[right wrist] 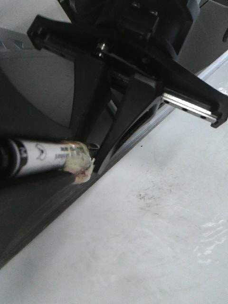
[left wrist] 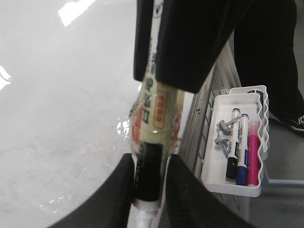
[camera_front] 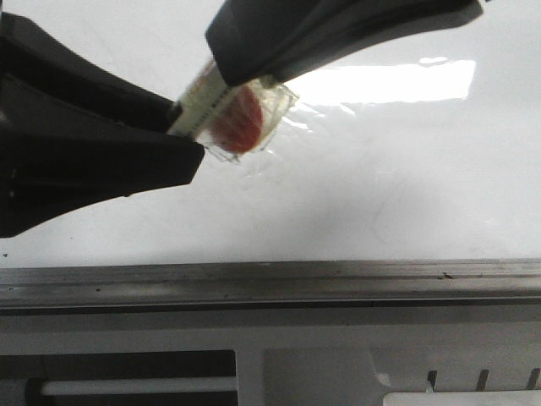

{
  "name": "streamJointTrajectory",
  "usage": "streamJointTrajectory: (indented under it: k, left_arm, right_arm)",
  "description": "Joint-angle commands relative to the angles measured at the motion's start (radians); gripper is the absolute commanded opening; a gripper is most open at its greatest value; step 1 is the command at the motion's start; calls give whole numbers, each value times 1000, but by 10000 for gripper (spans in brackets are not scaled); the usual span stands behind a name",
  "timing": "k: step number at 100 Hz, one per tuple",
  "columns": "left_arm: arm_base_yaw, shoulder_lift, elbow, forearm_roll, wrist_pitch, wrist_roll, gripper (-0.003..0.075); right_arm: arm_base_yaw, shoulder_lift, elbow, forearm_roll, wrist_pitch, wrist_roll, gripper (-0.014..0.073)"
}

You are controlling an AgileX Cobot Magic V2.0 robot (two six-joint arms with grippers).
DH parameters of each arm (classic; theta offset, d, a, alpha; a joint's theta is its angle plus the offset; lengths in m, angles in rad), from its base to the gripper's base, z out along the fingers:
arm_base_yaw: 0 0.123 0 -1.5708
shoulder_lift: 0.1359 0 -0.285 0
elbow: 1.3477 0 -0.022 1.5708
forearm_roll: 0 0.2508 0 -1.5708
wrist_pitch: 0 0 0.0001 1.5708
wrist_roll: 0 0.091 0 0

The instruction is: Write number 8 on whiteboard

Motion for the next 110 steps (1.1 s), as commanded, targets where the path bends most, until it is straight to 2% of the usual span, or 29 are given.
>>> streamJointTrajectory:
  k: [1, 12, 22, 32, 44, 54, 85, 110]
  left_arm:
    - [-9, -17, -29, -14, -93, -16, 239]
    - [-9, -45, -29, -38, -79, -16, 296]
    - [-9, -107, -29, -104, -28, -16, 295]
    - [3, -216, -29, -194, 79, -16, 295]
    - [34, -358, -29, -235, 211, -16, 295]
    - [67, -447, -29, -263, 254, -16, 295]
    - [126, -495, -29, -336, 286, -16, 295]
    - [126, -495, -29, -369, 286, -16, 295]
  right_arm:
    - [-18, -8, -31, -38, -105, -13, -69]
    - [-18, -8, -31, -38, -105, -10, -69]
    - [-22, -8, -39, -28, -103, -6, -67]
    - [-22, -8, -61, -21, -98, 8, -63]
    - [-22, -8, -108, -21, -92, 27, -63]
    - [-34, -5, -160, -21, -89, 29, -63]
    - [-204, 108, -338, -21, 64, 34, -63]
    - [-222, 208, -367, -23, 116, 34, -63]
